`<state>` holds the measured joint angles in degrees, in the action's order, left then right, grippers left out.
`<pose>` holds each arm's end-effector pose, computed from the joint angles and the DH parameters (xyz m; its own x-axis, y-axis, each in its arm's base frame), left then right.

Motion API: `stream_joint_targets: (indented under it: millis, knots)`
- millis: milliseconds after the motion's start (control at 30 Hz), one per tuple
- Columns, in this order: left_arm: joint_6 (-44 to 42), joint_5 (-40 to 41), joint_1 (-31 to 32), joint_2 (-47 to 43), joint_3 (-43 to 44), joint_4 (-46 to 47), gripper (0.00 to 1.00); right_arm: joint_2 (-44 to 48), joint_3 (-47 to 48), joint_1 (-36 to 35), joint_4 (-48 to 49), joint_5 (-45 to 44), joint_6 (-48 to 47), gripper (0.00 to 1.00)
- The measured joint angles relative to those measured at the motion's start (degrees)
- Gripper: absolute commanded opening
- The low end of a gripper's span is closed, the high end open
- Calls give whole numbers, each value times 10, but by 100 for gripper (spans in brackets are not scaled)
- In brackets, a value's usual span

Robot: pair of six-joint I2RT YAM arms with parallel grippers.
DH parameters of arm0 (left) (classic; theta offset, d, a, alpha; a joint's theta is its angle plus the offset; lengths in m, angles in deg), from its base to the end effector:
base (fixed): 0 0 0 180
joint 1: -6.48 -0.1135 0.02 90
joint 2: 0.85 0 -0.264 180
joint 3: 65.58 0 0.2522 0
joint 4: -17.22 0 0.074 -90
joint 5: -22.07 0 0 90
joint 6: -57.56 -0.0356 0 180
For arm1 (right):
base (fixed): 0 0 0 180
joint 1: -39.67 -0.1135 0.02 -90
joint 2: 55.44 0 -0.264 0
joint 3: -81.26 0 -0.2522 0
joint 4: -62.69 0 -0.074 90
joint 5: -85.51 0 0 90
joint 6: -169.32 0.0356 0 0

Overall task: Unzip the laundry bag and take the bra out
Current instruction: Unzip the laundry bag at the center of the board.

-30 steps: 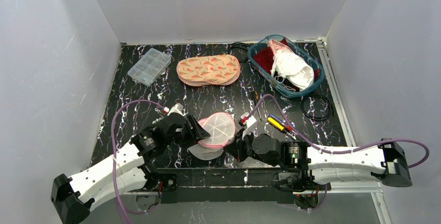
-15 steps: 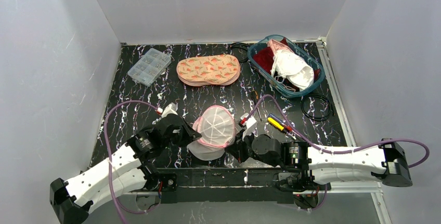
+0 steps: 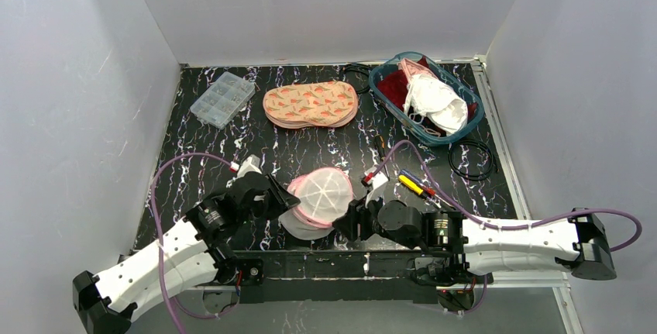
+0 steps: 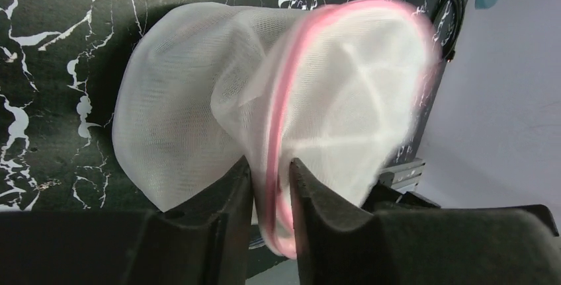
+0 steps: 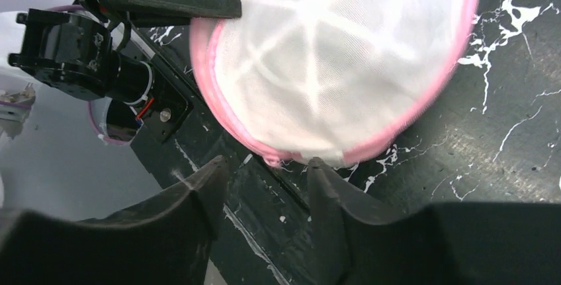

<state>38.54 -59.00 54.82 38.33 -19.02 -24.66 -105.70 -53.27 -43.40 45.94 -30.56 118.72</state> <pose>0.1074 -0.1125 0.2508 -0.7401 -0.5733 -0.3517 -0.1431 0.6452 -0.7505 0.0398 0.1978 0.2565 -0.5689 0.0447 -0.8212 -0.6228 0.6287 0.4657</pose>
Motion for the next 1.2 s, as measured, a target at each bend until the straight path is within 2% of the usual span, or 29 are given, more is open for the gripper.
stream_joint_targets:
  millis: [133, 300, 533, 733, 900, 1000, 1200]
  knots:
    - [2, -5, 0, -15, -17, 12, 38, 7, -7, 0, 3, -4, 44, 74]
    - [-5, -12, 0, -23, -31, 21, 46, 25, -54, 0, 34, -15, 133, 76]
    - [-52, -7, 0, -38, -35, -15, 64, 39, -80, 0, 28, -65, 217, 77]
    - [-162, 26, 0, -31, 24, -45, 65, 100, -110, 0, 28, -92, 225, 75]
    - [-320, 28, -3, 79, 151, -40, 65, 119, -124, 0, 23, -84, 204, 74]
    - [-421, -6, -13, 184, 236, -51, 66, 123, -124, 0, 15, -71, 184, 74]
    - [-562, -53, -22, 324, 289, -105, 64, 122, -124, 0, 0, -42, 149, 74]
